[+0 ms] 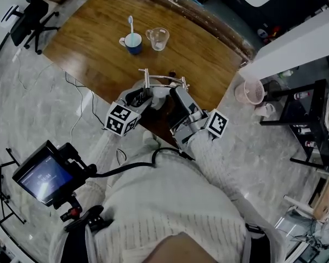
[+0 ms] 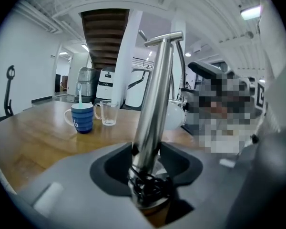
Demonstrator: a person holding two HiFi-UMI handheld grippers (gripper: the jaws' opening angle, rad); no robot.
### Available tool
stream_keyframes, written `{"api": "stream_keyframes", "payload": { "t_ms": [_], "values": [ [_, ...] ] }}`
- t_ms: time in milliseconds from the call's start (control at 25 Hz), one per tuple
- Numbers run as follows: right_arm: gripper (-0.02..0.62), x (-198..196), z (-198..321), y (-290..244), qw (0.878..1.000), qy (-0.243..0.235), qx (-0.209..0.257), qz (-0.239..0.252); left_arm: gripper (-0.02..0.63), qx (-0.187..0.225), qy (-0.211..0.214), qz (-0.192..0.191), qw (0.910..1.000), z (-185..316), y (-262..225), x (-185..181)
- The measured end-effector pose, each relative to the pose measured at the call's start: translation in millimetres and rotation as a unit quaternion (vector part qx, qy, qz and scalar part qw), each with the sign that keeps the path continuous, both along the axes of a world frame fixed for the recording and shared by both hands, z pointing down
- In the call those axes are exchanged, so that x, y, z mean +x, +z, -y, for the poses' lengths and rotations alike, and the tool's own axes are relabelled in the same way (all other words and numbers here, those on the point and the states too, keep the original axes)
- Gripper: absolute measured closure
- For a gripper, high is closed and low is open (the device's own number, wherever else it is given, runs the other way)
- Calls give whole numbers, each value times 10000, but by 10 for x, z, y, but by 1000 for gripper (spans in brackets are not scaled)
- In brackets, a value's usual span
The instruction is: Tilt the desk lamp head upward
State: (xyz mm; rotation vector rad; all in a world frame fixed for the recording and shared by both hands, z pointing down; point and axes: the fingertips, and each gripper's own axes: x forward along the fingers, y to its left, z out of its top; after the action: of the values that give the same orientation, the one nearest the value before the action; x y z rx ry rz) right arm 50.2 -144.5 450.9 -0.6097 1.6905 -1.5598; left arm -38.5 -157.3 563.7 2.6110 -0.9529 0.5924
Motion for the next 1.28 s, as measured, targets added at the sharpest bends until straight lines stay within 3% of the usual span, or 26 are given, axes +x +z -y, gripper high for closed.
{"api": "stream_keyframes", "payload": {
  "t_ms": [160, 360, 440, 480, 600, 760, 920, 1040, 1160, 1280],
  "values": [
    [376, 20, 156, 82, 9894, 288, -546, 1311, 422, 49, 24, 31, 10000, -26, 18, -1],
    [393, 195, 349, 180, 9671, 705, -858, 2290, 425, 77, 120, 112, 9998, -56, 24, 24],
    [449, 196, 371, 254, 9607, 770, -1090, 2434, 425, 89, 146, 126, 9998, -58, 22, 39],
    [528, 173, 364, 298, 9592, 788, -1213, 2431, 425, 90, 149, 122, 9998, -63, 26, 42],
    [566, 141, 335, 358, 9544, 884, -1420, 2472, 423, 83, 148, 89, 9998, -80, 40, 38],
    [548, 147, 329, 317, 9737, 732, -1449, 1597, 423, 74, 190, 111, 9997, -81, 46, 45],
    [546, 212, 362, 208, 9818, 728, -1412, 1043, 423, 32, 253, 105, 9996, -49, 49, 71],
    [546, 259, 386, 46, 9897, 652, -1223, 370, 423, 20, 284, 146, 9995, -29, 57, 74],
    [548, 271, 410, -158, 9916, 593, -1056, -464, 423, 6, 262, 148, 9995, -12, 62, 54],
    [544, 283, 442, -335, 9853, 613, -823, -1364, 423, -24, 278, 119, 9995, 16, 67, 68]
  ]
}}
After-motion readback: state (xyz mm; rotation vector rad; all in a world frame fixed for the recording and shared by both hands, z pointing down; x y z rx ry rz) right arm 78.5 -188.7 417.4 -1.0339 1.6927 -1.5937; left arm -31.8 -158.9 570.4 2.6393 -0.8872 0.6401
